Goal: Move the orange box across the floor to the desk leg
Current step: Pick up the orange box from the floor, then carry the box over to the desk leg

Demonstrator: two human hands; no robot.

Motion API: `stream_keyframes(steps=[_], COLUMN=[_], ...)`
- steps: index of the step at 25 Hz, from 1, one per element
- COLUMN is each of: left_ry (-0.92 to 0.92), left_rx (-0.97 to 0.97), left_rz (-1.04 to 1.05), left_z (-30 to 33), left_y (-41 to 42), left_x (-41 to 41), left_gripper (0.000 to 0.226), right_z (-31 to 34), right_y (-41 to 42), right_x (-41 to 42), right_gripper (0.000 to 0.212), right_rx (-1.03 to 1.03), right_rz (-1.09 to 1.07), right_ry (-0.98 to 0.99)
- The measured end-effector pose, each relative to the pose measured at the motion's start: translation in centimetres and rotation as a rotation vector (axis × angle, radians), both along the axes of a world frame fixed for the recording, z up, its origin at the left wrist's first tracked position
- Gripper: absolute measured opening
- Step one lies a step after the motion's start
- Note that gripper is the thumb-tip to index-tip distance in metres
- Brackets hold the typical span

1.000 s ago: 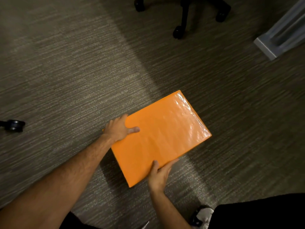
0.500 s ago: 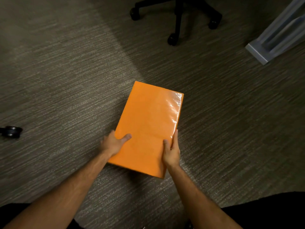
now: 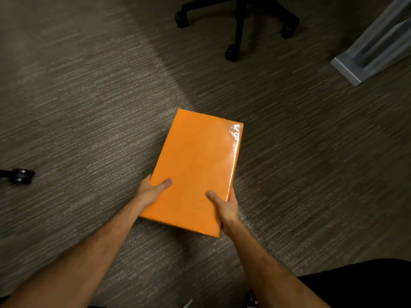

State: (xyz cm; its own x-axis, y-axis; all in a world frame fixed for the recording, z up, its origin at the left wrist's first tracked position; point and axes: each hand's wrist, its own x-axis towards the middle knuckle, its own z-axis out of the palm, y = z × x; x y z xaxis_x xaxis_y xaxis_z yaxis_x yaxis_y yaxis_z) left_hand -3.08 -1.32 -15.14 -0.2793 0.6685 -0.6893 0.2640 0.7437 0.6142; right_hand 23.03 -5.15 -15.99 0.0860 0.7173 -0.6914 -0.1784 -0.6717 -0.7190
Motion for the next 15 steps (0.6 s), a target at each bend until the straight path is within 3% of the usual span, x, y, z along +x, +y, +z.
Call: stream_keyframes(steps=[4,7,15], left_ry=[-0.043,-0.087,-0.065], left_rx=[0.064,0.124,0.071], left_rz=[0.099,0.127,0.039], left_z=[9.8,19.4,51.5], left_y=[-0.3,-0.5,-2.6], left_x=[1.2,2.5,7.8], left_gripper=[0.064,0.072,0.070], right_z=[9.1,18.8,51.3], right_y=[1.9,3.2,-0.9], right_x=[2.0,3.5,8.8], right_gripper=[0.081,0.093,0.094], right_rx=[0.082,0.104,0.057], right_rz=[0.077,0.121,0.047], right_ry=[-0.024,-0.027,-0.017])
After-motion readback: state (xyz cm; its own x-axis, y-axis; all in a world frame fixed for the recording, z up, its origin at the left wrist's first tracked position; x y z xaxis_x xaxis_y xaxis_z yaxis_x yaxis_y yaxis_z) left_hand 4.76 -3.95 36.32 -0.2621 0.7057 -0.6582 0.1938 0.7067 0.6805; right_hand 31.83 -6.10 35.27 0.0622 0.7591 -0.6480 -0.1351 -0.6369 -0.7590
